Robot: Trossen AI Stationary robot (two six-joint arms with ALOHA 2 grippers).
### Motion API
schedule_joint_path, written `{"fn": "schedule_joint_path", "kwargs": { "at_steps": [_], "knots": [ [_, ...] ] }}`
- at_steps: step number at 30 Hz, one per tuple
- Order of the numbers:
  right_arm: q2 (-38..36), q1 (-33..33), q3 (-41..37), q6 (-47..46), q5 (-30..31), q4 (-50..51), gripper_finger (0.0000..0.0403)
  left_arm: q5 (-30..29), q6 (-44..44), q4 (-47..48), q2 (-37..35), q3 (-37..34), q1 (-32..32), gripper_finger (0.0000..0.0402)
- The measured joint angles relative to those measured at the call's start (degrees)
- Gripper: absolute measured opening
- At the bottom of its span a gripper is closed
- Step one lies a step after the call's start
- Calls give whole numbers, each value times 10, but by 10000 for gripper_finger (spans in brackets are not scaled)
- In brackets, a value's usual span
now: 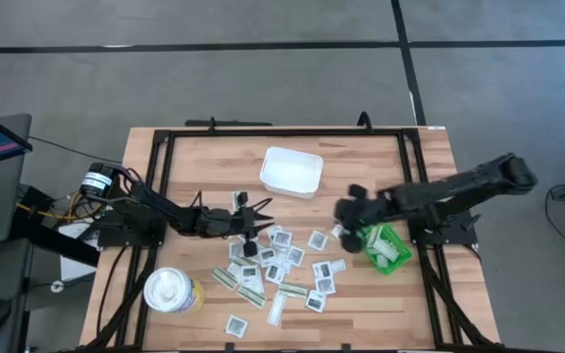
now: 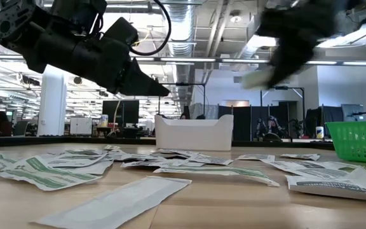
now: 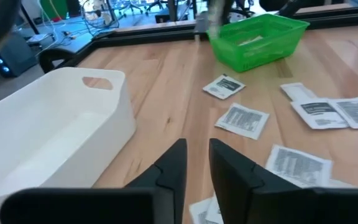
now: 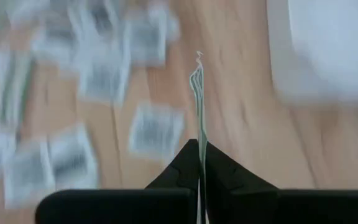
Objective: Pick & Place First Aid Supplies
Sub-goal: Put the bandage pack into the green bin
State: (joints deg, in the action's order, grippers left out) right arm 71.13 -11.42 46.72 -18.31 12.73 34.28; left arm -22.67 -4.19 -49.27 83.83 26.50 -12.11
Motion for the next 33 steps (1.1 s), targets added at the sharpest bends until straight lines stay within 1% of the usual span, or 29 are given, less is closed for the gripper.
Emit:
{"fn": "schedule_joint_path", "kwargs": {
  "at_steps": [2, 4, 7, 9, 12, 13, 15, 17, 22, 25, 27, 29, 31, 33],
  "knots": [
    [-31, -30, -23, -55, 19, 47, 0, 0, 1, 2, 0, 0, 7, 68],
    [-60, -57, -55, -122, 21, 91, 1, 0, 1, 5, 0, 0, 13, 67],
    [-97, -99, -110, -262, 21, 123, 5, 0, 1, 4, 0, 0, 22, 67],
    [-117, -121, -139, -360, 2, 141, 11, 0, 1, 4, 0, 0, 30, 67],
    [-141, -139, -158, -479, -61, 158, 24, 0, 2, 4, 0, 0, 43, 67],
    [-146, -146, -160, -508, -73, 163, 29, 0, 2, 4, 0, 0, 46, 67],
    [-152, -160, -160, -535, -71, 166, 39, 0, 2, 4, 0, 0, 55, 66],
    [-158, -170, -160, -526, -54, 165, 48, 0, 2, 4, 0, 0, 62, 66],
    [-157, -162, -147, -469, -47, 143, 56, 0, 2, 4, 0, 0, 78, 66],
    [-157, -153, -127, -385, -16, 107, 56, 0, 2, 4, 0, 0, 85, 66],
    [-157, -150, -113, -295, 26, 89, 56, 0, 1, 7, 0, 0, 88, 66],
    [-157, -149, -103, -205, 83, 73, 56, 0, 1, 11, 0, 0, 92, 66],
    [-157, -149, -103, -135, 156, 43, 56, 0, 1, 24, 0, 0, 97, 66],
    [-156, -146, -105, -87, 231, -8, 56, -1, 1, 58, 0, 0, 105, 66]
  ]
}}
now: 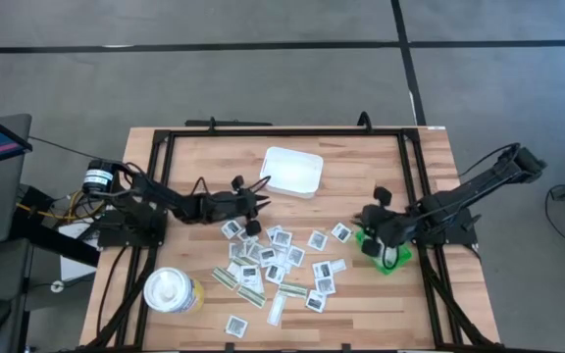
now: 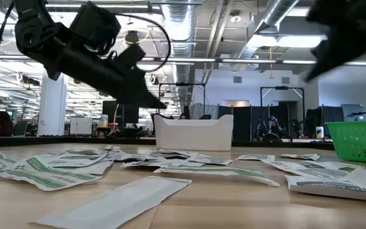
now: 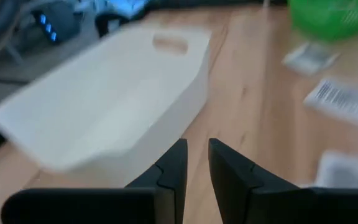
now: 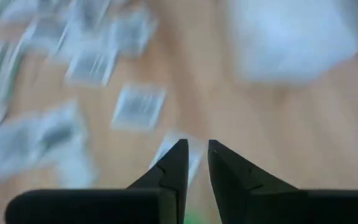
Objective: Pick & Place First Aid Supplies
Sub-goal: Put the bandage pack into the green bin
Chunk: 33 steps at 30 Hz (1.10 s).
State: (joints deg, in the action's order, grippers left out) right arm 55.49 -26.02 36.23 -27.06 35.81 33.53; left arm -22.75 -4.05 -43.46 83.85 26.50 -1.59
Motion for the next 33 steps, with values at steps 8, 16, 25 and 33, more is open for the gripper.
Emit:
{"fn": "schedule_joint_path", "kwargs": {
  "at_steps": [8, 16, 25, 33],
  "knots": [
    [29, 35, -10, 85, 47, -139, 56, -19, 96, 178, 0, 0, 52, 66],
    [88, 71, -10, 164, 45, -180, 56, -52, 114, 305, -97, 0, 52, 66],
    [159, 108, -10, 182, 45, -207, 56, -95, 284, 477, -223, -13, 67, 66],
    [200, 136, -10, 187, 45, -250, 56, -33, 307, 377, -190, -79, 97, 91]
  ]
}}
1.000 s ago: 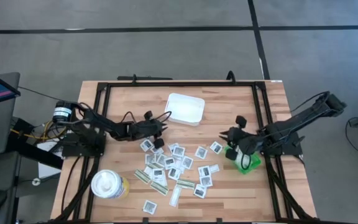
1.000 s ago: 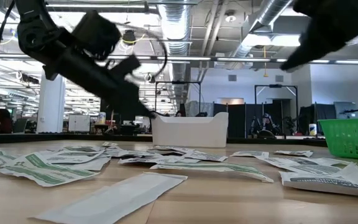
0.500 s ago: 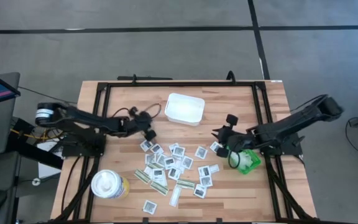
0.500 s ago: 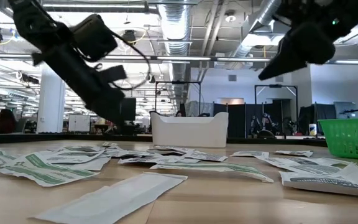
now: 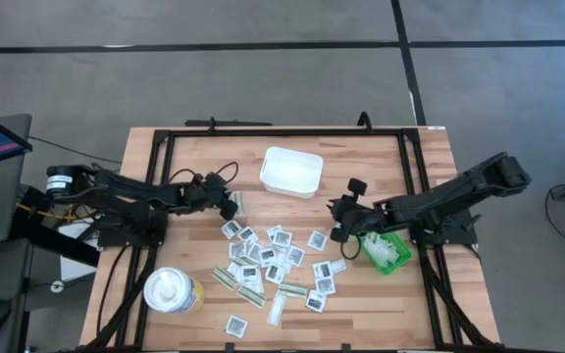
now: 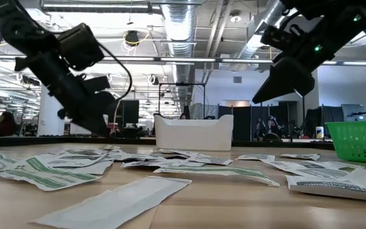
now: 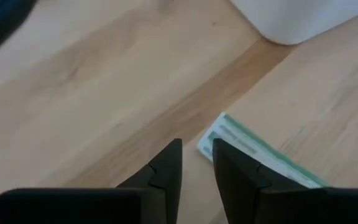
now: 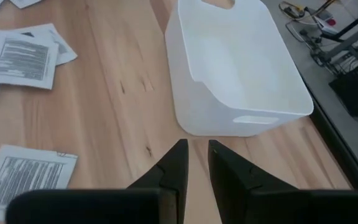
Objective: Pick & Place First Aid Supplies
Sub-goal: Put the bandage pack into the green bin
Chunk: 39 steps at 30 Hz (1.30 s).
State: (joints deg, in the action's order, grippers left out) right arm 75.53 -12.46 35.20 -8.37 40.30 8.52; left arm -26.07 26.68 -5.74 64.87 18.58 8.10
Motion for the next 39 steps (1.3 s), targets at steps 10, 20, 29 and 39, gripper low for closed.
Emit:
{"fn": "schedule_joint_path", "kwargs": {
  "at_steps": [10, 20, 29, 39],
  "knots": [
    [7, 10, 0, 29, -30, -18, 56, 39, 6, -91, 29, -13, 7, 139],
    [7, 10, 0, 29, -30, -18, 56, 31, 7, -129, 111, -13, 36, 151],
    [7, 18, 0, 36, -86, -66, 58, 27, -12, -170, 130, -14, 36, 46],
    [7, 3, 0, 7, -126, -99, 126, 105, -50, -286, 132, -16, -10, 5]
  ]
}}
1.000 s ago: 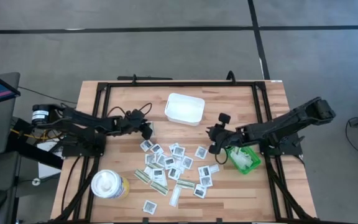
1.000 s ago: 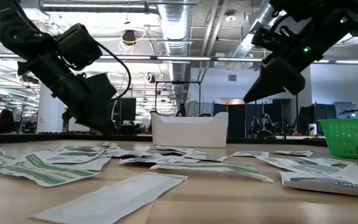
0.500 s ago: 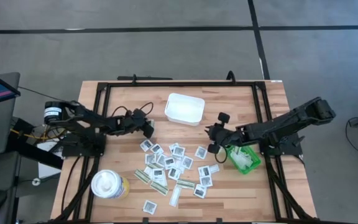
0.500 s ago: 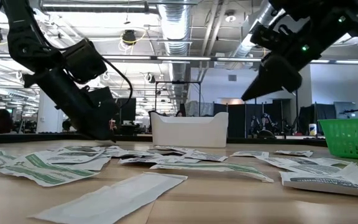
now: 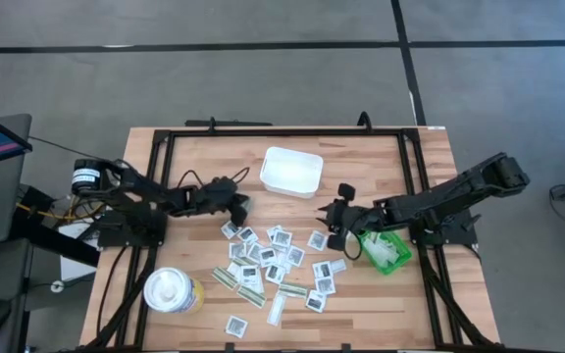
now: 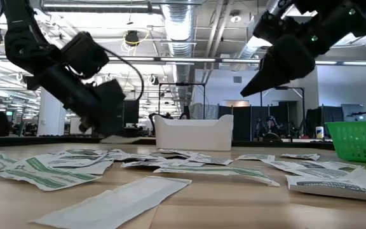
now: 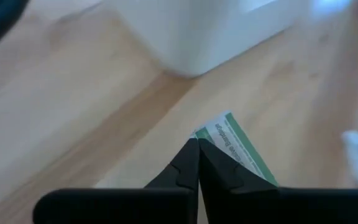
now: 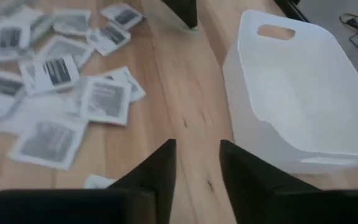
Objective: Pick & Place First Aid Supplies
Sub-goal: Put the bandage pack into the green bin
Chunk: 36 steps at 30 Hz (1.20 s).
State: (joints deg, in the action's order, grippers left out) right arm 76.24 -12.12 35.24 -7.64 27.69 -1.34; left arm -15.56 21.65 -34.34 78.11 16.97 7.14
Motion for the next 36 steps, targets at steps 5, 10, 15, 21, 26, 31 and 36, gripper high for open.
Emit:
{"fn": "schedule_joint_path", "kwargs": {
  "at_steps": [5, 10, 15, 21, 26, 31, 36],
  "knots": [
    [26, 8, 0, -33, -24, -94, 176, -4, -36, -114, 0, 5, -68, 5],
    [85, 27, 0, -93, -74, -263, 203, -65, -133, -175, -1, 53, -155, 4],
    [136, 42, 9, -135, -114, -352, 207, -188, -239, -175, 23, 106, -244, 4],
    [164, 44, 44, -131, -124, -356, 199, -309, -284, -175, 85, 146, -284, 4],
    [176, 44, 70, -94, -185, -353, 192, -332, -288, -175, 116, 170, -281, 4],
    [177, 46, 70, -89, -176, -318, 185, -335, -295, -176, 120, 184, -281, 5],
    [178, 53, 71, -111, -155, -288, 178, -316, -317, -183, 120, 191, -281, 5]
  ]
}}
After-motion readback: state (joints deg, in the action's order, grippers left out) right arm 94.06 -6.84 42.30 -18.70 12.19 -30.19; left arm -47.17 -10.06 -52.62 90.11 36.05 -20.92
